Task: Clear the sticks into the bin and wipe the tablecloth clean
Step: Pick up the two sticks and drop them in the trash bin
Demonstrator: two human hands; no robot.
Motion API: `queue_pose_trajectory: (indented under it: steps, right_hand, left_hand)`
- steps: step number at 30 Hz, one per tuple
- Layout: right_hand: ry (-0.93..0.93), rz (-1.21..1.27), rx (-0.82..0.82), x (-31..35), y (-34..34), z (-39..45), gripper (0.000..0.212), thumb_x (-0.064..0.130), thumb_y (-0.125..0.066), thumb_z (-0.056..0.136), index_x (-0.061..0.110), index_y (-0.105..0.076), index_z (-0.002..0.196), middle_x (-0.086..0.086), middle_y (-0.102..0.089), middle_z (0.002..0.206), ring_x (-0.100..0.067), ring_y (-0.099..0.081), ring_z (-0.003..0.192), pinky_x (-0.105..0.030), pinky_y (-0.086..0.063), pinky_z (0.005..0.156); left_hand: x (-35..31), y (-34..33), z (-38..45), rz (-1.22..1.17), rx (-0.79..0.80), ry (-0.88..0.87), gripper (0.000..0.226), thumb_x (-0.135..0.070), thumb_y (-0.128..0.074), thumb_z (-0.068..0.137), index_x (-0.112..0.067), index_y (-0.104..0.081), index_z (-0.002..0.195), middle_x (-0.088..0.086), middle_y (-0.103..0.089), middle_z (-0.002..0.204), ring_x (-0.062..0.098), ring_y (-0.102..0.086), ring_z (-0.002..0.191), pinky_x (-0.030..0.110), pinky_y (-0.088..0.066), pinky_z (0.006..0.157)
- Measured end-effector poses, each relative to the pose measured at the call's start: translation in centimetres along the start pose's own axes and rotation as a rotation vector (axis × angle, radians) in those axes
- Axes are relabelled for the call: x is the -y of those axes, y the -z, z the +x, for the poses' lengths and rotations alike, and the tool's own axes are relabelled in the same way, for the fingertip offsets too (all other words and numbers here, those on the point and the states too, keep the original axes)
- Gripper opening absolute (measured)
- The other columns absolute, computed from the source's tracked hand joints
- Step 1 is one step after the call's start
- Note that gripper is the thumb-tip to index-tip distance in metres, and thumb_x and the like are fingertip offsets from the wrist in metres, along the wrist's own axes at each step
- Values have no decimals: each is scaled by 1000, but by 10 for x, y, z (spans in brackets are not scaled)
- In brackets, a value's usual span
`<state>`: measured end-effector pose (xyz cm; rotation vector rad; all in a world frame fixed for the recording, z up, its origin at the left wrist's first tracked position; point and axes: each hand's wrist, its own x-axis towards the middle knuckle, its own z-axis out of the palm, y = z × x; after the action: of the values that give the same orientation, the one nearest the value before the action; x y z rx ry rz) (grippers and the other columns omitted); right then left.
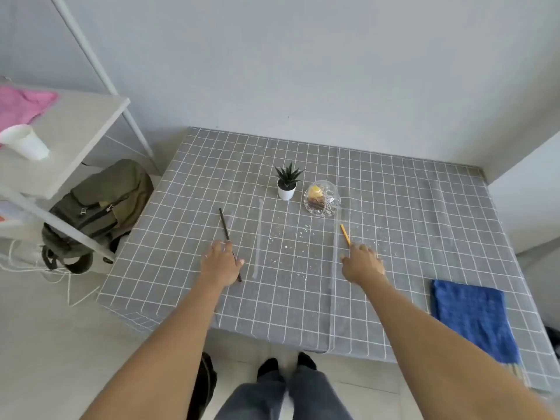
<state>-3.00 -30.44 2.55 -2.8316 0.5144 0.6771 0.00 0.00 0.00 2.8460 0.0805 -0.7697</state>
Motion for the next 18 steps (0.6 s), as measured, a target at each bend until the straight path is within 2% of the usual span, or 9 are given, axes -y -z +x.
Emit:
queue_pose_trajectory:
  steps: [7, 11, 18]
  right_hand:
    - [3, 13, -35, 3, -9, 16, 49, 27, -40, 98, 10, -30, 143, -13, -40, 139, -30, -39, 127, -43, -35, 105]
    - [-37, 10, -96, 3, -11, 23, 41, 18, -50, 94, 9, -41, 132, -13, -47, 129, -29, -45, 119, -40, -42, 97]
    - [-71, 4, -179, 2, -17, 37, 34, 3, -50, 89, 5, -52, 123, -14, -52, 121, -29, -50, 112, -39, -45, 94]
  left_hand:
    - [7, -14, 10, -13, -27, 38, 70, -44, -43, 97, -8, -14, 150, 20, -21, 153, 36, -24, 141, 48, -29, 112]
    - [2, -16, 13, -77, -155, 47, 57, -33, -46, 98, -4, -29, 143, 18, -45, 137, 33, -46, 124, 46, -43, 100]
    - [-15, -14, 21, -54, -309, 58, 44, -18, -51, 96, 0, -41, 135, 16, -59, 121, 30, -59, 106, 40, -52, 86]
